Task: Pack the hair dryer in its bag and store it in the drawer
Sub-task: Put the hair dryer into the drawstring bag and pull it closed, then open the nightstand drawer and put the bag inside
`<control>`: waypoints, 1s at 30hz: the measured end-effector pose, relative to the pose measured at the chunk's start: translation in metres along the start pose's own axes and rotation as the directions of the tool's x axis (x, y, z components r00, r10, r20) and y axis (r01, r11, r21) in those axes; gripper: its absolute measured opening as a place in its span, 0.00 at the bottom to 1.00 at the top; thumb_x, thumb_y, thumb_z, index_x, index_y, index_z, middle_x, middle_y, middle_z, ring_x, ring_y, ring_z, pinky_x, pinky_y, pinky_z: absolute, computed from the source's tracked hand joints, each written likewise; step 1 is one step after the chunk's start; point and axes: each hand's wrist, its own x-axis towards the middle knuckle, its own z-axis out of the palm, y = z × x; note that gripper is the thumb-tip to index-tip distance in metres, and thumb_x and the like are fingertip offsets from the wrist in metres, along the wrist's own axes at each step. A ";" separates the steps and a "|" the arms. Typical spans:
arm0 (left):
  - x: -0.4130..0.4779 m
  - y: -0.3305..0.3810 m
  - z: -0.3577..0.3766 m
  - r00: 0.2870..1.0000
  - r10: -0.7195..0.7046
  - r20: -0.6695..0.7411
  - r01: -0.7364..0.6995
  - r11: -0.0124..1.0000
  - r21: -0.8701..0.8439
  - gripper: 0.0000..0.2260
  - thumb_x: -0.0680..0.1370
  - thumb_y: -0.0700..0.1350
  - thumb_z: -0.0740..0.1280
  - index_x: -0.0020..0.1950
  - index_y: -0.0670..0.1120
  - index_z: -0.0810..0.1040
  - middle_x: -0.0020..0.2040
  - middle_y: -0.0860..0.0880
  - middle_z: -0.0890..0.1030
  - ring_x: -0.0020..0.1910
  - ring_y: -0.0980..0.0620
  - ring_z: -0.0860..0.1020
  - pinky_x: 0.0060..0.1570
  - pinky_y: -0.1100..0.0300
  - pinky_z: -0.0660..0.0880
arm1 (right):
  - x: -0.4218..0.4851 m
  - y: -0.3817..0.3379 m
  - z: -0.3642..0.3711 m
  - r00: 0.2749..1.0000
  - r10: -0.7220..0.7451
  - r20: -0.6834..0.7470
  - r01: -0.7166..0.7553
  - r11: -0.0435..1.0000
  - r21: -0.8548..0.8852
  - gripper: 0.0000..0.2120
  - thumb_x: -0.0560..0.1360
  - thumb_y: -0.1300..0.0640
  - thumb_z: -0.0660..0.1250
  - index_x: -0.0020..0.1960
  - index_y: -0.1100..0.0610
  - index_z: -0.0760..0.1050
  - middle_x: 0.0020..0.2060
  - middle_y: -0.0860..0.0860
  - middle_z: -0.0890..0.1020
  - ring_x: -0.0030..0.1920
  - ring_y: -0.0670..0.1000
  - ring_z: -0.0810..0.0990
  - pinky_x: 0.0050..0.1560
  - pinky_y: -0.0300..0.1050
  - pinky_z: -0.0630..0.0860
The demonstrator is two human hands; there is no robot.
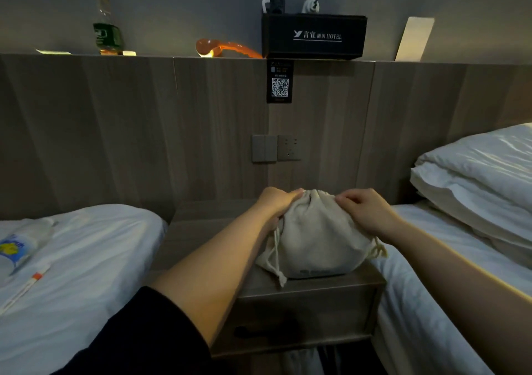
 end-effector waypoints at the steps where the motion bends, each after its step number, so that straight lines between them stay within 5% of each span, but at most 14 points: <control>1: 0.000 -0.003 0.000 0.998 0.062 -0.031 -0.057 0.989 0.135 0.22 0.72 0.52 0.72 0.58 0.38 0.76 0.52 0.47 0.80 0.53 0.47 0.78 0.53 0.54 0.76 | 0.002 0.004 0.003 0.998 0.031 -0.061 -0.030 0.999 0.010 0.17 0.77 0.53 0.62 0.40 0.65 0.80 0.34 0.57 0.79 0.36 0.52 0.75 0.41 0.46 0.70; 4: -0.013 -0.009 0.000 0.904 0.411 -0.115 -0.322 0.833 0.449 0.19 0.71 0.48 0.72 0.60 0.46 0.73 0.50 0.52 0.74 0.50 0.52 0.75 0.47 0.59 0.72 | 0.008 0.015 0.009 0.977 0.135 -0.165 -0.131 0.991 0.034 0.16 0.77 0.56 0.63 0.39 0.67 0.81 0.33 0.63 0.80 0.34 0.53 0.74 0.35 0.44 0.68; 7: -0.031 -0.017 -0.002 0.688 0.725 -0.021 -0.588 0.575 0.569 0.07 0.76 0.46 0.65 0.51 0.46 0.78 0.47 0.51 0.78 0.48 0.53 0.75 0.47 0.57 0.73 | 0.014 0.020 0.016 0.956 0.211 -0.204 -0.202 0.977 0.062 0.16 0.77 0.57 0.63 0.37 0.66 0.81 0.27 0.57 0.77 0.30 0.52 0.73 0.37 0.43 0.68; 9: -0.038 -0.029 -0.002 0.613 0.778 0.138 -0.672 0.422 0.609 0.14 0.78 0.51 0.59 0.56 0.45 0.79 0.53 0.48 0.81 0.54 0.51 0.75 0.55 0.55 0.72 | 0.016 0.023 0.021 0.941 0.240 -0.240 -0.230 0.971 0.071 0.16 0.77 0.57 0.62 0.34 0.63 0.79 0.25 0.53 0.74 0.30 0.51 0.72 0.39 0.45 0.69; 10: -0.041 -0.034 -0.004 0.642 0.733 0.223 -0.675 0.404 0.617 0.18 0.79 0.54 0.58 0.62 0.45 0.76 0.61 0.48 0.79 0.60 0.51 0.73 0.61 0.57 0.69 | 0.016 0.024 0.023 0.935 0.231 -0.270 -0.219 0.973 0.073 0.17 0.78 0.56 0.61 0.32 0.61 0.77 0.25 0.53 0.73 0.30 0.52 0.71 0.38 0.45 0.69; 12: -0.039 -0.046 -0.010 0.748 0.566 0.346 -0.632 0.450 0.631 0.27 0.77 0.59 0.60 0.73 0.49 0.64 0.72 0.52 0.68 0.70 0.53 0.65 0.66 0.59 0.60 | 0.012 0.022 0.025 0.938 0.147 -0.315 -0.125 0.988 0.087 0.16 0.79 0.54 0.58 0.35 0.58 0.74 0.30 0.52 0.75 0.35 0.52 0.73 0.38 0.43 0.67; 14: -0.034 -0.057 -0.012 0.790 0.484 0.377 -0.608 0.539 0.583 0.30 0.75 0.59 0.63 0.74 0.51 0.62 0.73 0.53 0.65 0.70 0.54 0.64 0.67 0.58 0.61 | 0.004 0.016 0.024 0.972 -0.013 -0.235 0.035 0.995 0.092 0.12 0.79 0.51 0.56 0.51 0.55 0.76 0.44 0.49 0.78 0.47 0.49 0.76 0.45 0.42 0.69; 17: -0.029 -0.061 -0.011 0.778 0.544 0.313 -0.626 0.641 0.443 0.20 0.77 0.54 0.63 0.68 0.50 0.72 0.67 0.52 0.74 0.64 0.54 0.72 0.63 0.57 0.68 | -0.008 0.014 0.013 0.942 -0.227 0.246 0.253 0.964 -0.081 0.26 0.74 0.42 0.62 0.70 0.47 0.64 0.66 0.44 0.67 0.67 0.44 0.64 0.66 0.42 0.62; 20: -0.030 -0.065 -0.008 0.778 0.582 0.236 -0.623 0.665 0.413 0.13 0.78 0.49 0.63 0.61 0.49 0.79 0.57 0.50 0.82 0.55 0.53 0.78 0.52 0.60 0.72 | -0.017 0.021 0.011 0.843 -0.199 0.499 0.318 0.934 -0.163 0.46 0.62 0.39 0.74 0.73 0.41 0.52 0.68 0.42 0.63 0.67 0.44 0.63 0.68 0.43 0.62; 23: -0.031 -0.069 -0.002 0.798 0.589 0.125 -0.569 0.669 0.478 0.12 0.79 0.51 0.62 0.52 0.47 0.82 0.45 0.46 0.84 0.46 0.48 0.80 0.44 0.56 0.72 | -0.023 0.023 0.018 0.882 -0.156 0.446 0.249 0.956 -0.158 0.43 0.66 0.44 0.74 0.73 0.41 0.53 0.61 0.42 0.68 0.61 0.45 0.69 0.60 0.41 0.65; 27: -0.033 -0.067 0.006 0.833 0.553 0.027 -0.481 0.698 0.531 0.14 0.79 0.53 0.59 0.49 0.49 0.81 0.41 0.46 0.82 0.43 0.47 0.79 0.39 0.57 0.68 | -0.031 0.022 0.031 0.970 -0.195 0.144 0.229 0.933 -0.277 0.15 0.74 0.50 0.67 0.59 0.50 0.73 0.44 0.47 0.76 0.51 0.54 0.78 0.46 0.42 0.67; 30: -0.039 -0.065 0.010 0.857 0.515 0.004 -0.452 0.750 0.483 0.13 0.79 0.53 0.59 0.50 0.49 0.81 0.44 0.47 0.83 0.46 0.47 0.79 0.43 0.55 0.71 | -0.043 0.024 0.038 0.968 -0.249 0.028 0.246 0.923 -0.296 0.13 0.75 0.52 0.65 0.59 0.51 0.76 0.47 0.54 0.83 0.50 0.56 0.80 0.45 0.43 0.70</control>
